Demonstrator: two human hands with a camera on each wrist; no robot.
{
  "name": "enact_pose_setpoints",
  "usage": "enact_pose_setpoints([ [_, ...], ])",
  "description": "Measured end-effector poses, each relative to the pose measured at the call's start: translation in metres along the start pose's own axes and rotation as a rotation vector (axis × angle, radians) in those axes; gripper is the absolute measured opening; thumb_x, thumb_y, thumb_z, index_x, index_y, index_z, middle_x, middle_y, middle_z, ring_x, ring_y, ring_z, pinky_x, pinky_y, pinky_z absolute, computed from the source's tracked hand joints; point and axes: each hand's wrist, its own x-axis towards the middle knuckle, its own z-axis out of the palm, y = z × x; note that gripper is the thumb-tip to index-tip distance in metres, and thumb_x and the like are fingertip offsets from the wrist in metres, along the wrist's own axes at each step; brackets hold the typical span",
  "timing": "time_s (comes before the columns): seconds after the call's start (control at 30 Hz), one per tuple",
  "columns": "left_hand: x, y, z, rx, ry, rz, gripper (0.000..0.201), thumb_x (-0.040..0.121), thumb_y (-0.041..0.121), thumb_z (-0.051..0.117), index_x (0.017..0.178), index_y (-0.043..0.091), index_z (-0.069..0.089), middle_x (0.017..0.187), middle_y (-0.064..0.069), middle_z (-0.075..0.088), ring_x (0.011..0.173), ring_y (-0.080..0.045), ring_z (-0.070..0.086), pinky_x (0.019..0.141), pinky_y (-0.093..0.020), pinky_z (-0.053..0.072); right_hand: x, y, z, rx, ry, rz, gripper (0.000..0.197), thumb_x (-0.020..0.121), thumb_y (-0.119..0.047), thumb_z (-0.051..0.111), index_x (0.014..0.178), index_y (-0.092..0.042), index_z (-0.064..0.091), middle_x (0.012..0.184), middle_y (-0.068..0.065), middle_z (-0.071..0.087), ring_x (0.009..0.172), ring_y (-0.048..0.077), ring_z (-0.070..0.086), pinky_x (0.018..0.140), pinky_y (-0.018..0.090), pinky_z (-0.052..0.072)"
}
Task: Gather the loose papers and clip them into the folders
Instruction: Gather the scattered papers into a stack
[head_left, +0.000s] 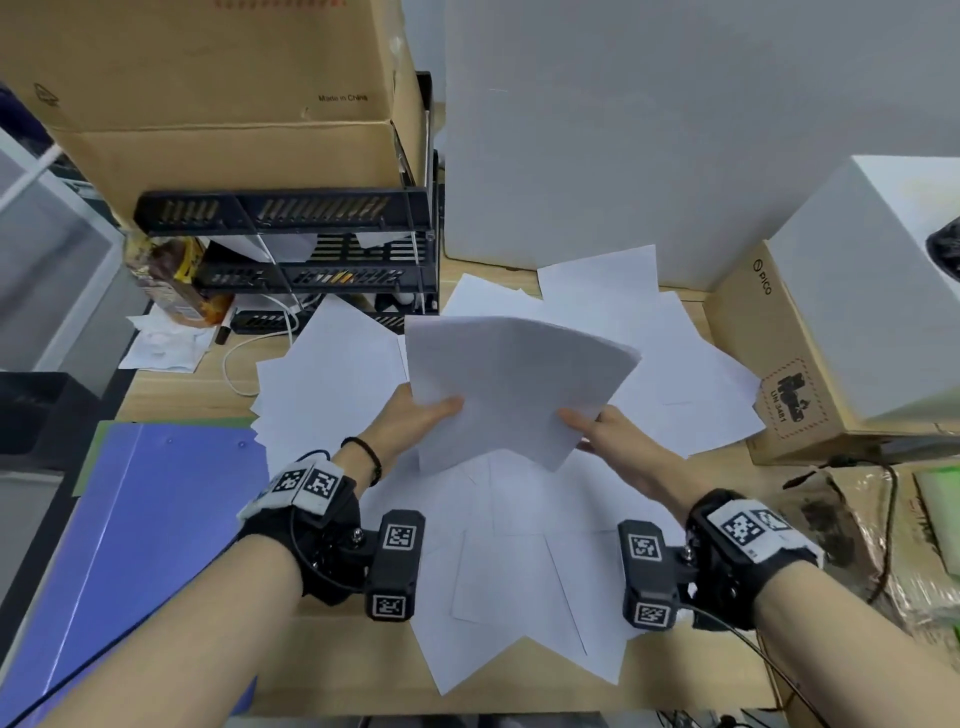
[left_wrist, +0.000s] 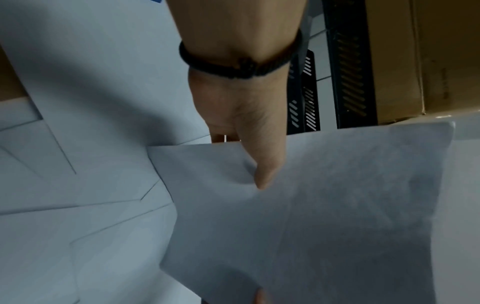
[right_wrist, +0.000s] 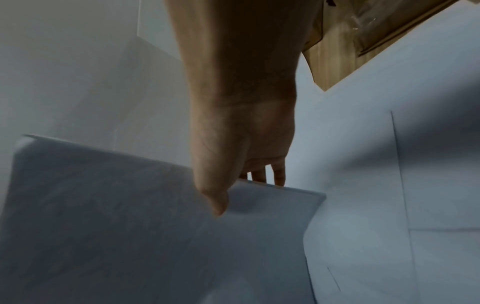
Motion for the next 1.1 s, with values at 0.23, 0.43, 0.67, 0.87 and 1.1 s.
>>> enact_pose_setpoints([
  [0.23,0.001,0.003,0.006,0.121,-0.077,-0.02,0.02,0.092,0.035,0.06,0.109,0.026,0.062,0.1,0.015,0.068,0.091,-0.002,0.065,0.077,-0.015,0.049,0.014,0.009,-0.007,-0.126,0.16,0.03,0.027,0.099,-0.019,0.042,0.107,0.001,0.06,0.092,0.004,0.065,0.081,0.019,0.06,0.074,0.029,0.046],
  [0.43,0.01,-0.035,-0.001,0.205,0.009,-0.181,0.016,0.097,0.019,0.05,0.092,0.011,0.063,0.08,-0.002,0.059,0.062,-0.014,0.053,0.057,-0.019,0.046,0.013,0.065,-0.023,-0.23,0.231,0.257,0.023,0.098,-0.01,0.039,0.103,0.003,0.058,0.094,0.022,0.064,0.075,0.024,0.058,0.065,0.03,0.044],
  [0.67,0.021,-0.087,-0.044,0.269,0.302,-0.331,0.025,0.091,0.015,0.057,0.116,0.014,0.061,0.12,-0.006,0.061,0.109,-0.022,0.055,0.084,-0.028,0.044,0.013,0.112,-0.044,-0.182,0.355,0.466,0.017,0.096,-0.004,0.04,0.083,-0.005,0.05,0.065,0.008,0.049,0.055,0.02,0.045,0.048,0.026,0.03],
  [0.87,0.022,-0.105,-0.073,0.516,0.658,-0.443,0.071,0.071,0.04,0.071,0.134,0.016,0.05,0.143,-0.012,0.042,0.134,-0.032,0.033,0.105,-0.039,0.032,0.064,0.079,-0.019,-0.146,0.302,0.334,0.024,0.094,-0.006,0.042,0.071,-0.011,0.047,0.065,0.009,0.05,0.054,0.02,0.046,0.05,0.026,0.034],
  [1.1,0.013,-0.117,-0.097,0.317,0.814,-0.534,0.096,0.07,0.044,0.076,0.148,0.015,0.028,0.151,-0.012,0.025,0.142,-0.029,0.022,0.111,-0.043,0.029,0.088,0.077,0.015,-0.245,-0.003,0.332,0.024,0.095,-0.008,0.042,0.071,-0.013,0.044,0.064,0.005,0.045,0.057,0.019,0.042,0.053,0.026,0.033],
])
